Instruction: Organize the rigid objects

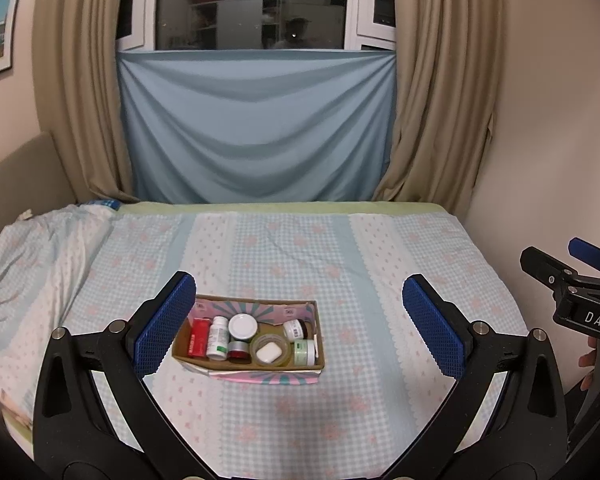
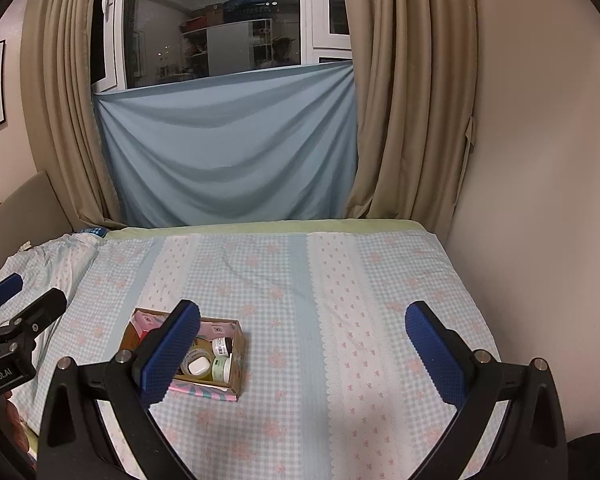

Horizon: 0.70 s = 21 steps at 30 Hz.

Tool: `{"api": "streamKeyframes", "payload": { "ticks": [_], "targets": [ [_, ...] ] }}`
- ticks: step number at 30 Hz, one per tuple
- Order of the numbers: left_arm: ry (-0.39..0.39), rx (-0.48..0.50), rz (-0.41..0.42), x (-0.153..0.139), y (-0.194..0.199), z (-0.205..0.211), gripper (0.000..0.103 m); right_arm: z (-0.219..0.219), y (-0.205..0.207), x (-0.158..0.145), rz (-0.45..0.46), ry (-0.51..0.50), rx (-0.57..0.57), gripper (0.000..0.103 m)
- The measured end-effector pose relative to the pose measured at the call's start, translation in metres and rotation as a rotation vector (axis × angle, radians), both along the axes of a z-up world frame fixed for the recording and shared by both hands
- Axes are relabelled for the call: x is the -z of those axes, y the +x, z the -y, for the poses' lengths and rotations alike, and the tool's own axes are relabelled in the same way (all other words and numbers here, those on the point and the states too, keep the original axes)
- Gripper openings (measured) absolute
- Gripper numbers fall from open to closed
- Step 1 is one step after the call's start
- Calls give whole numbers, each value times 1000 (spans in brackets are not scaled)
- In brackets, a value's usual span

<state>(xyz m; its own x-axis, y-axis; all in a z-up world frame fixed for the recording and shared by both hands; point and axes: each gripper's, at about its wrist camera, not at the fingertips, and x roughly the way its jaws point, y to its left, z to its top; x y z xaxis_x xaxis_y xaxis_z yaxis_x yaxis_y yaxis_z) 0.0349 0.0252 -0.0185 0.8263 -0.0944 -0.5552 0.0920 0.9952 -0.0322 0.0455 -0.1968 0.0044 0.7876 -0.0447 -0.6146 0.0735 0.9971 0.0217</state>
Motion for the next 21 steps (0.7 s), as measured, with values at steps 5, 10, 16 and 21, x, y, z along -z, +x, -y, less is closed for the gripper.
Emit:
{"api": "streamKeyframes", "payload": {
  "ticks": [5,10,16,21],
  "targets": [
    [7,-4,2,0,1,0,103,0,2,0,-1,1,-1,102],
    [9,-4,5,0,2,0,103,0,2,0,0,1,-1,102],
    [12,-10,11,2,3,1,103,1,3,1,0,1,-4,102],
    [14,-10,11,2,3,1,103,0,4,1,1,0,-2,102]
  ]
}}
